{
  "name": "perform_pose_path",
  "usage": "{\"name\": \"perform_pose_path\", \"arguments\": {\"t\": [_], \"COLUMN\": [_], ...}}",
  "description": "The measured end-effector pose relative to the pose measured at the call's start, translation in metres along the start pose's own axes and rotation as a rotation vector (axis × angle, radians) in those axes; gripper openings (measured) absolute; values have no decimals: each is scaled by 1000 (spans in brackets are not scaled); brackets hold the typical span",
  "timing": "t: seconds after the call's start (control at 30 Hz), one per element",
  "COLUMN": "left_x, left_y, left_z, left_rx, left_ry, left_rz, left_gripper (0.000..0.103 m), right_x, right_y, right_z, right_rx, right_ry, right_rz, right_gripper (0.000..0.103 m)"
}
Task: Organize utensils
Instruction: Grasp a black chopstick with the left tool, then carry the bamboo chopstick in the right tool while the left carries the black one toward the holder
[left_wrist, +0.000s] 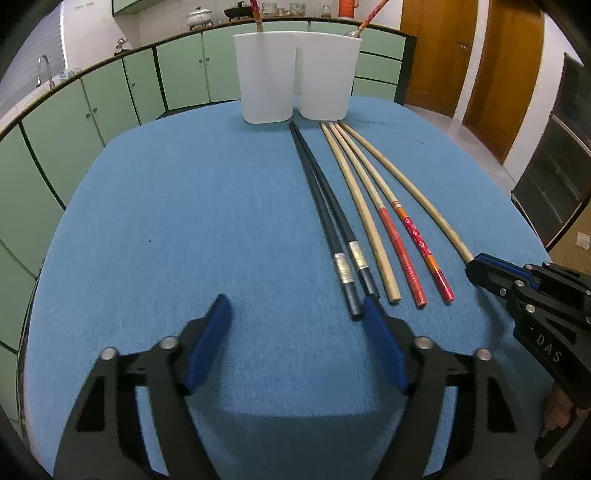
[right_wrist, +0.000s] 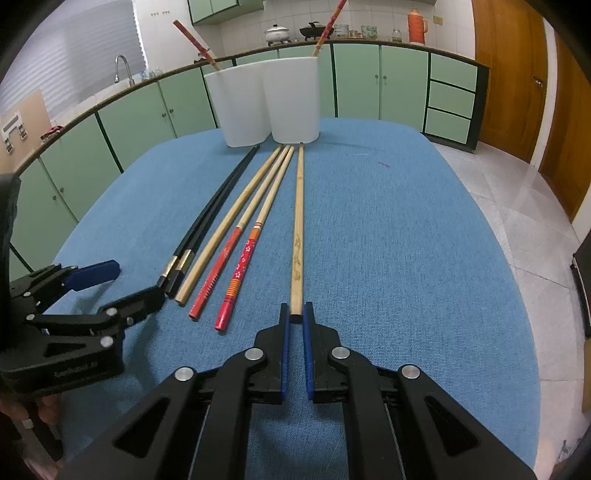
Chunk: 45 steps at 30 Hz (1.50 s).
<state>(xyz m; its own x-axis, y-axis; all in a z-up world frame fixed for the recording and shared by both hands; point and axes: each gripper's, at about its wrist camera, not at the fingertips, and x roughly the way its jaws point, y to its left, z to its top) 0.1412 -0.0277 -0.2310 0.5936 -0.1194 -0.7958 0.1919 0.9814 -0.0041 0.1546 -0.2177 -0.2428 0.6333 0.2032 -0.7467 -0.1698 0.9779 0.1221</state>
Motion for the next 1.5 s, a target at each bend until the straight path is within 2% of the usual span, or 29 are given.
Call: {"name": "perform_pose_path", "arguments": {"t": [0.07,0.27,0.53,0.6,0.7,0.87,0.93,1.17,1.37,1.5], "left_x": [-1,-6,-7,-7,-7,-6,-6,-18,-54,-88], "left_y": [3,14,11,8,4,-4,-5,-1,8,13], "left_z": [0,-5,-6,-7,-8,-8,-7,-5,5,23], "left_rx": [-5,-29,-48,-48,-48,-41,-42,-52,-38,-38], "left_ry": [1,3,-8,-15,-23,-30,-31,-37,-132,-227], "left_rz": [4,17,5,16,9,-21,-25,-29,-16,-14], "left_gripper": [61,61,60,55,43,11,6,6,6,6], "right_x": [0,-1,-2,-1,-1,-1,0,-7,-39,-68], "right_y": [0,-1,-4,-5,-4,-2,-2,-2,-4,-7], "right_z": [0,0,-1,-1,-1,-1,0,-1,11,29], "right_rx": [1,3,23,21,18,14,13,13,-2,-6], "right_ry": [0,-1,-4,-4,-2,-1,-2,-15,-92,-171], "right_rz": [1,5,22,20,15,6,2,0,-4,-3], "right_gripper": [7,7,7,7,7,7,7,6,6,6]}}
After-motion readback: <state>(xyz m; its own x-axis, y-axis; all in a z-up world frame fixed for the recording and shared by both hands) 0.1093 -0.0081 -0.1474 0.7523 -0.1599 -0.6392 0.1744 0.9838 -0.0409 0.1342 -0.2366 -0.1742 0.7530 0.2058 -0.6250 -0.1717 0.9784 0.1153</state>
